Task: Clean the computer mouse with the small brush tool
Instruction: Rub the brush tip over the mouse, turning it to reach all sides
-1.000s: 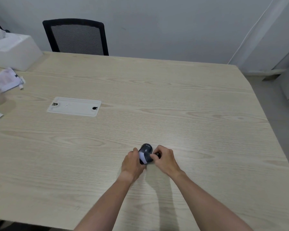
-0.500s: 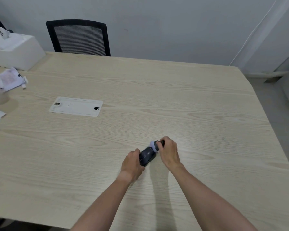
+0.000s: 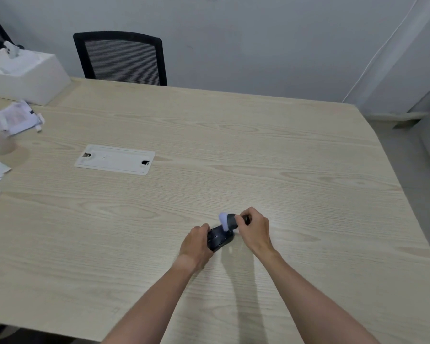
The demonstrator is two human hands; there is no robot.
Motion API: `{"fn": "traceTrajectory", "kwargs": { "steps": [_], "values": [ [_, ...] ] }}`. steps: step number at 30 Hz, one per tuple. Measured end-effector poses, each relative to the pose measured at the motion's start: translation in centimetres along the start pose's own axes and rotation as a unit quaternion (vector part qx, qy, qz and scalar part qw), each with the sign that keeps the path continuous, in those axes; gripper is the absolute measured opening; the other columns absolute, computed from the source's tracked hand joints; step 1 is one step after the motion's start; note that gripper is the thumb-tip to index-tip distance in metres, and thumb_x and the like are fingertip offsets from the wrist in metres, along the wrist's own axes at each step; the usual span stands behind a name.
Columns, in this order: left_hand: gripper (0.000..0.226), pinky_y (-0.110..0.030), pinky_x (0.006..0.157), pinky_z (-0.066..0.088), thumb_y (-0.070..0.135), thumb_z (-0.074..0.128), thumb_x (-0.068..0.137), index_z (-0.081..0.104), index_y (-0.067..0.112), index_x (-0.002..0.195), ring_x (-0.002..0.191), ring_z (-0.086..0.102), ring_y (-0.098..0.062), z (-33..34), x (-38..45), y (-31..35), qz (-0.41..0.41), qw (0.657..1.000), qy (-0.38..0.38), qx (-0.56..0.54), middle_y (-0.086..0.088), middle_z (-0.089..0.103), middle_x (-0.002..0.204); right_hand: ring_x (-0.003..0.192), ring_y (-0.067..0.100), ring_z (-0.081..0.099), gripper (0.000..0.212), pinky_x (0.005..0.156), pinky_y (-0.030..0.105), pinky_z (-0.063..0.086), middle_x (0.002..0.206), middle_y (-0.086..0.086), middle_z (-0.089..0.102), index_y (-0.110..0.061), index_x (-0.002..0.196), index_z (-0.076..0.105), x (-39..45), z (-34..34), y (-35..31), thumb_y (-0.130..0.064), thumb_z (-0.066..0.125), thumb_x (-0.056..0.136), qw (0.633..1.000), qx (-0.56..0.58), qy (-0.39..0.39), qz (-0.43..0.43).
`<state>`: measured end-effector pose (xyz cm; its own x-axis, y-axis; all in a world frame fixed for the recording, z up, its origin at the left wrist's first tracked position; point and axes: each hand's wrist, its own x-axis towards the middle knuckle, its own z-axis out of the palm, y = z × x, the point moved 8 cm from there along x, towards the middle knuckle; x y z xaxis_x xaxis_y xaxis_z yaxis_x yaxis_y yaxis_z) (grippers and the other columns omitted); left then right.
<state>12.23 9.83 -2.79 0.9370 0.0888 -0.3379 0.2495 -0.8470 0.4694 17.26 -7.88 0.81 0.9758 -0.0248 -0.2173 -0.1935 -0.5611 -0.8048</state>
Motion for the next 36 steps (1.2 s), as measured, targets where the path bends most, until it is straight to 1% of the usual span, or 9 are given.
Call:
{"fn": "traceTrajectory", "kwargs": {
  "steps": [2, 8, 11, 13, 17, 21, 25, 31, 36],
  "values": [
    [0.031, -0.024, 0.055, 0.035, 0.007, 0.069, 0.072, 0.054, 0.014, 0.098, 0.073, 0.053, -0.02, 0.0, 0.0, 0.0, -0.001, 1.0, -0.004, 0.0, -0.002, 0.053, 0.09, 0.07, 0.008, 0.056, 0.01, 0.059, 0.018, 0.041, 0.08, -0.001, 0.063, -0.01, 0.083, 0.062, -0.4, 0.6, 1.0, -0.017, 0.061, 0.09, 1.0, -0.013, -0.024, 0.013],
    [0.035, -0.028, 0.057, 0.039, 0.006, 0.069, 0.074, 0.054, 0.011, 0.105, 0.074, 0.055, -0.021, 0.0, 0.2, 0.2, 0.003, 1.0, -0.012, 0.023, -0.006, 0.059, 0.097, 0.07, 0.012, 0.056, 0.012, 0.056, 0.02, 0.039, 0.08, 0.0, 0.061, -0.011, 0.084, 0.058, -0.9, -1.3, 2.6, -0.017, 0.057, 0.093, 0.997, -0.016, 0.068, 0.04],
    [0.036, -0.031, 0.063, 0.046, 0.008, 0.069, 0.075, 0.051, 0.011, 0.106, 0.082, 0.056, -0.023, 0.3, 0.4, 0.4, 0.0, 0.998, -0.02, 0.056, -0.008, 0.059, 0.102, 0.065, 0.007, 0.055, 0.011, 0.056, 0.014, 0.044, 0.075, 0.0, 0.064, -0.01, 0.08, 0.062, -1.3, -0.4, 1.6, -0.015, 0.064, 0.089, 1.0, 0.017, 0.015, 0.006],
    [0.043, -0.031, 0.073, 0.049, 0.017, 0.071, 0.073, 0.048, 0.011, 0.109, 0.095, 0.054, -0.024, 0.5, 0.6, 0.7, 0.0, 0.997, -0.018, 0.081, -0.007, 0.055, 0.107, 0.066, 0.007, 0.057, 0.01, 0.057, 0.015, 0.045, 0.076, 0.0, 0.066, -0.012, 0.079, 0.063, -1.6, 0.7, 1.6, -0.017, 0.065, 0.088, 1.0, 0.001, -0.03, 0.001],
    [0.055, -0.031, 0.081, 0.047, 0.034, 0.072, 0.071, 0.047, 0.014, 0.116, 0.1, 0.052, -0.023, 0.6, 0.9, 1.7, 0.032, 0.994, 0.004, 0.104, -0.003, 0.054, 0.11, 0.07, 0.013, 0.058, 0.011, 0.057, 0.018, 0.043, 0.079, 0.0, 0.063, -0.011, 0.084, 0.061, -1.5, -0.2, 2.2, -0.019, 0.062, 0.091, 0.999, -0.028, 0.009, 0.019],
    [0.051, -0.032, 0.083, 0.048, 0.031, 0.07, 0.076, 0.049, 0.015, 0.119, 0.1, 0.054, -0.023, 1.0, 1.0, 1.8, 0.05, 0.992, 0.009, 0.115, -0.003, 0.059, 0.112, 0.072, 0.015, 0.059, 0.013, 0.058, 0.024, 0.045, 0.079, -0.001, 0.062, -0.011, 0.083, 0.059, -1.0, -1.3, 1.3, -0.021, 0.059, 0.093, 0.997, -0.057, 0.045, 0.002],
    [0.051, -0.031, 0.082, 0.046, 0.029, 0.07, 0.075, 0.05, 0.015, 0.12, 0.1, 0.054, -0.022, 1.0, 0.9, 1.8, 0.058, 0.993, 0.005, 0.105, -0.002, 0.059, 0.112, 0.065, 0.008, 0.056, 0.011, 0.055, 0.014, 0.043, 0.074, -0.001, 0.064, -0.009, 0.079, 0.064, -0.5, 0.0, 0.5, -0.016, 0.065, 0.088, 1.0, -0.027, -0.01, -0.01],
    [0.05, -0.028, 0.087, 0.038, 0.031, 0.07, 0.075, 0.053, 0.02, 0.121, 0.106, 0.049, -0.02, 0.5, 0.8, 1.7, 0.098, 0.985, 0.019, 0.138, 0.003, 0.062, 0.112, 0.07, 0.014, 0.058, 0.011, 0.058, 0.023, 0.046, 0.078, 0.0, 0.063, -0.01, 0.081, 0.061, 0.2, -1.1, 1.8, -0.017, 0.062, 0.089, 0.998, -0.038, 0.024, 0.032],
    [0.052, -0.031, 0.087, 0.046, 0.018, 0.072, 0.072, 0.057, 0.02, 0.122, 0.105, 0.049, -0.021, 0.2, 0.8, 1.4, 0.089, 0.994, 0.002, 0.069, -0.002, 0.049, 0.116, 0.072, 0.008, 0.061, 0.009, 0.06, 0.017, 0.045, 0.079, -0.003, 0.068, -0.012, 0.082, 0.069, 0.3, 0.4, 1.1, -0.02, 0.069, 0.087, 0.999, -0.025, -0.04, 0.017]
  ]
}}
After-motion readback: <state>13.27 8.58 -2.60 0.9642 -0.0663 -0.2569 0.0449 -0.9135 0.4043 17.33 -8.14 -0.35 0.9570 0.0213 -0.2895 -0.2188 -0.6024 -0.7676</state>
